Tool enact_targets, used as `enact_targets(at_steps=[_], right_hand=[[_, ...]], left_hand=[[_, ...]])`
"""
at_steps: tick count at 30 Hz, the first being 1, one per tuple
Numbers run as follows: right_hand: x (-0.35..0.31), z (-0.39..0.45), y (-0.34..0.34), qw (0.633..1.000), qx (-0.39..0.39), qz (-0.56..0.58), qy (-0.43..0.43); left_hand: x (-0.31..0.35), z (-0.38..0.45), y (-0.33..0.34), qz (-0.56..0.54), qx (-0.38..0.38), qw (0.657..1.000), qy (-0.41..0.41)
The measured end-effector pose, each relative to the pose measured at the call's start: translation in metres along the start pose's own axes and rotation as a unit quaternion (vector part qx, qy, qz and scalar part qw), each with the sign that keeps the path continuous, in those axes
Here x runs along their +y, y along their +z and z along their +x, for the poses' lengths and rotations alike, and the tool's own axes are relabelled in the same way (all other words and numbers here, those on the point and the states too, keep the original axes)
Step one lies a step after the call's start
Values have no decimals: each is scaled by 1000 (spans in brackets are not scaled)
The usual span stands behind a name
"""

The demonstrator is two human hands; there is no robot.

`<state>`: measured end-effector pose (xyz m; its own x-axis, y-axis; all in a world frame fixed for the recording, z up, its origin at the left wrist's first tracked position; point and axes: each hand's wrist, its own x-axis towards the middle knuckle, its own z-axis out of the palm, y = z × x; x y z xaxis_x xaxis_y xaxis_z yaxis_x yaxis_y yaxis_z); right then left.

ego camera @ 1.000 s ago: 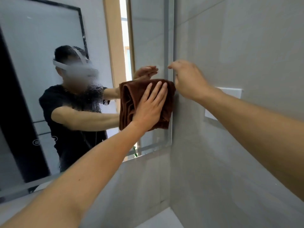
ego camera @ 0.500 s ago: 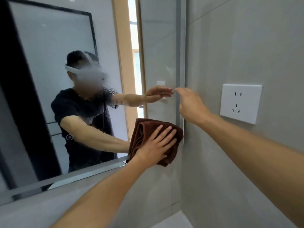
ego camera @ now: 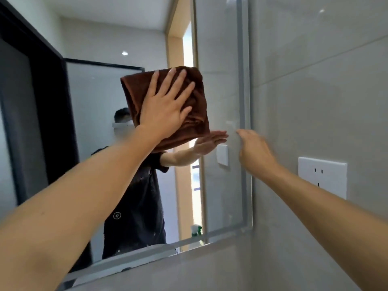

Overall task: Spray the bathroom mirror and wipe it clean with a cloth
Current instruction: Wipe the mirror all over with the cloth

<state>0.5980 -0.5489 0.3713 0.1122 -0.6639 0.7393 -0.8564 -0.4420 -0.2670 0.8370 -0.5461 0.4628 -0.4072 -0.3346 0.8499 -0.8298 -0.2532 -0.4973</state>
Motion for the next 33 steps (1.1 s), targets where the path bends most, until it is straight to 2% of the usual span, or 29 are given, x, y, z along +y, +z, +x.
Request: enact_targets(at_steps=[4,6,11,15,20,23,26,29,33], right_hand=[[-5,-3,7,1000,-8,-1,-3],[-6,-6,14,1000,-10,-3,-12],[-9,-19,39,999,-10,5,-31],[-18,-35,60,998,-25,18,-58],[-24,-38,60,998,-9,20,-57],[-23,-31,48,998,20,7,-57],[-22,-18,31,998,47,-5,-51],[-21,-8,20,997,69,-5,-37],[-13,-2,17,996,83,1,-34]], left_hand=[[26,-28,6,-27,-2,998,-52],[49,-67,14,-57,-16,997,-42],[122,-197,43,-112,-45,989,88],[152,-272,59,-94,-111,964,224],[128,-269,59,-58,-134,932,331],[94,-236,51,-56,-108,927,355],[43,-172,33,-37,-59,956,286],[-7,-99,11,0,-30,989,142],[-24,-64,-3,2,-25,999,-24]])
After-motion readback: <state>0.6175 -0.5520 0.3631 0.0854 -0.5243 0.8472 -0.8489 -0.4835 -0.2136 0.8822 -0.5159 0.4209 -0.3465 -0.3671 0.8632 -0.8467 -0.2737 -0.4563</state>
